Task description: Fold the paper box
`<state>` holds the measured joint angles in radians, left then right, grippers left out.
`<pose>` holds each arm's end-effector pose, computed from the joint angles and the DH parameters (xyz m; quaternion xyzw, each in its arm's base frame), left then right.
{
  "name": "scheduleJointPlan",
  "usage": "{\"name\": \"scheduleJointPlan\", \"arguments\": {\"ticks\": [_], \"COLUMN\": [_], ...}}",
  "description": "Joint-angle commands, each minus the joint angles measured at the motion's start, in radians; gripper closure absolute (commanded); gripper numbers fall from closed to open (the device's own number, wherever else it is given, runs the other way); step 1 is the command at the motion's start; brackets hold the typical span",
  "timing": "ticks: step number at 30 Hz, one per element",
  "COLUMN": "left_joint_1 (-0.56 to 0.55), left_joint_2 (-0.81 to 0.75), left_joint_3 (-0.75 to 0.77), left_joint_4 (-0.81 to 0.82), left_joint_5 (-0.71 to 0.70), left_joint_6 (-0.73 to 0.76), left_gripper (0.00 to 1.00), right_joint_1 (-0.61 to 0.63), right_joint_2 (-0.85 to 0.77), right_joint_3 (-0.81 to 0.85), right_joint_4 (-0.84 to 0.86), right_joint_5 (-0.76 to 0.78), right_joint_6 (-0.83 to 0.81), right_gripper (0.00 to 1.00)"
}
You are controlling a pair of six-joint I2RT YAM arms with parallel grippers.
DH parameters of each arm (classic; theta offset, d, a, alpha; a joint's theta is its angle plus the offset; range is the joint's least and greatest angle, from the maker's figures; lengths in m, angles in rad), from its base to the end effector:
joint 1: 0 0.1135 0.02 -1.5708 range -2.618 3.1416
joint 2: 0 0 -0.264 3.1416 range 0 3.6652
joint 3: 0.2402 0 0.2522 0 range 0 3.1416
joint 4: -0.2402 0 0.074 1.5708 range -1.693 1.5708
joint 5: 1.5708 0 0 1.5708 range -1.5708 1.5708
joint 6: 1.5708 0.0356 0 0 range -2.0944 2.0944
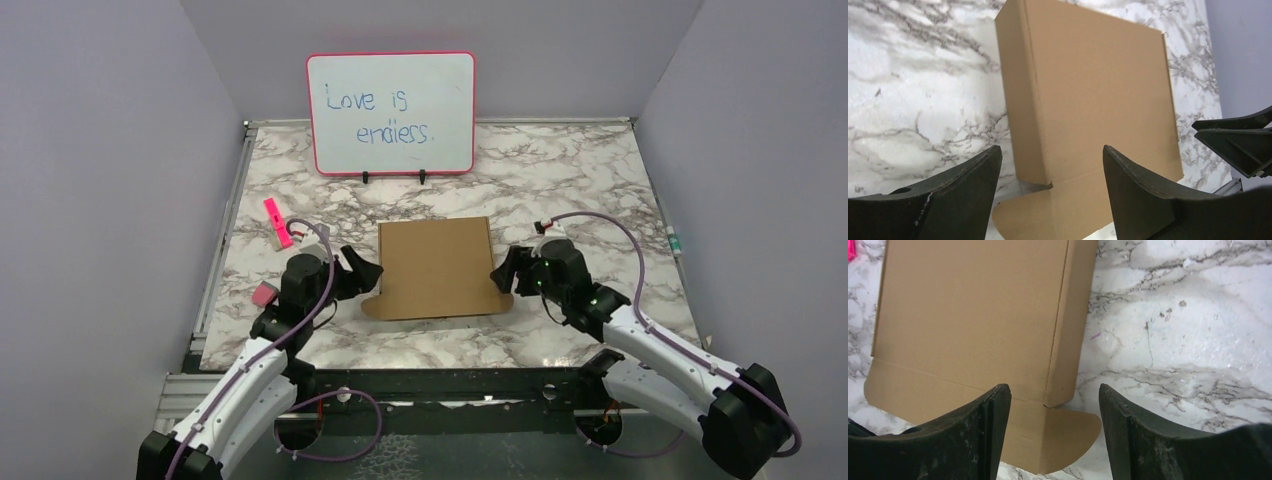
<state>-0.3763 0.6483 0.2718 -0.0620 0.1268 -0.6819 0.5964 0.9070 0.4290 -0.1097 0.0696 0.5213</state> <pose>0.1457 -0.0624 0.1922 -0.0946 0.8376 -0.3164 0.4351 0.1616 0.1067 0.2013 -0.0167 0.8811 0.2241 0.4162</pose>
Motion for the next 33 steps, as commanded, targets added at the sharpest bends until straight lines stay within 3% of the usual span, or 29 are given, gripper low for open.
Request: {"name": "scheduleJointPlan", "arguments": {"ticks": [1,10,24,29,33], "left_joint_1": [-0.004,-0.008,-0.030,-0.029,-0.020], "left_joint_2": [0.028,0.242,0.483,0.553,0.497], "left_joint_3": [0.056,0.066,0.089,0.172,0.277], "left_joint_4": [0.010,0.139,0.363,0.356,0.219], "left_joint_5": [-0.008,0.091,0.010,-0.029,-0.057], "left_joint_6": [0.048,0.071,0.101,0.126,0.174], "left_gripper": [0.25,0.27,0.35,0.33,0.23], "right_joint_1": [0.000,-0.001,0.000,-0.001,0.000], "right_joint_2": [0.004,0.124,0.274,0.290,0.255], "right_joint_3": [0.051,0.041,-0.013,0.003,0.051], "right_joint_4": [0.015,0.078,0.219,0.222,0.144], "right_joint_5": [0.009,-0.015,-0.013,-0.021,-0.032], "right_joint_6": [-0.051,-0.060,-0.044,-0.066,-0.109], "right_gripper": [0.30,0.30,0.31,0.31,0.27]}}
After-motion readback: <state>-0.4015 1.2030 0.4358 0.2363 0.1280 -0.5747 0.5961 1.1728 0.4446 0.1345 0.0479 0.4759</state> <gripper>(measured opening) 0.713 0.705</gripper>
